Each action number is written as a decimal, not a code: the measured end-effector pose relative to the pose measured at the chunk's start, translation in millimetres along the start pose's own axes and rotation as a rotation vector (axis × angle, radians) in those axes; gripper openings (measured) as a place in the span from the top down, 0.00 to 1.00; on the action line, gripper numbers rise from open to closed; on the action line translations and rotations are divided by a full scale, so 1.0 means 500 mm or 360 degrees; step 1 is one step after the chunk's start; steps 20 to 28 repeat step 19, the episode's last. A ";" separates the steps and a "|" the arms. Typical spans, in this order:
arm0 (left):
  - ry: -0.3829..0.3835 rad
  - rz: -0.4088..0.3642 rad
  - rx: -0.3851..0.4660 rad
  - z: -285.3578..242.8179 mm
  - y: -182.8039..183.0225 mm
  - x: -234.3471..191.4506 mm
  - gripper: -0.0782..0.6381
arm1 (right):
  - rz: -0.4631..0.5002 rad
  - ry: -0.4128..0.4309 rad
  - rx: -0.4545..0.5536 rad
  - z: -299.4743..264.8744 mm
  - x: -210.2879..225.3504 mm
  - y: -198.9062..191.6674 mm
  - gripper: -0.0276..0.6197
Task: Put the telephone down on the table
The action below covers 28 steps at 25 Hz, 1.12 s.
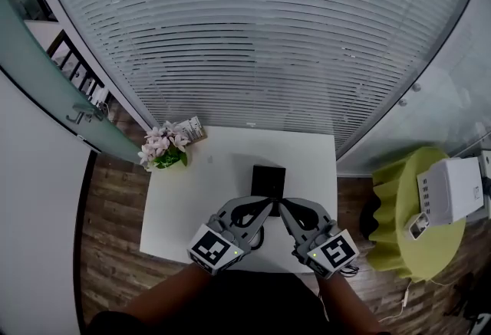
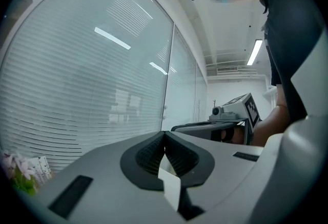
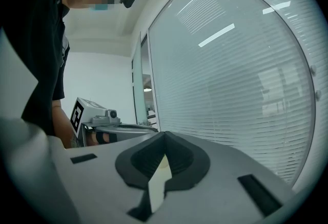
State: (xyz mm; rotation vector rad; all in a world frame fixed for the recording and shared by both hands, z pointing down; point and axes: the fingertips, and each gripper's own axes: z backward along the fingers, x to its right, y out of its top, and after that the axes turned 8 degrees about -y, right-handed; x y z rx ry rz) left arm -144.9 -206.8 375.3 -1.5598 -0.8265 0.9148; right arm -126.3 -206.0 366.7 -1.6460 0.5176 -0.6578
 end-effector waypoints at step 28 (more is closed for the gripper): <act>0.0001 -0.0035 0.0002 0.005 0.005 0.004 0.88 | 0.0045 0.0012 0.0005 -0.002 -0.011 0.002 0.92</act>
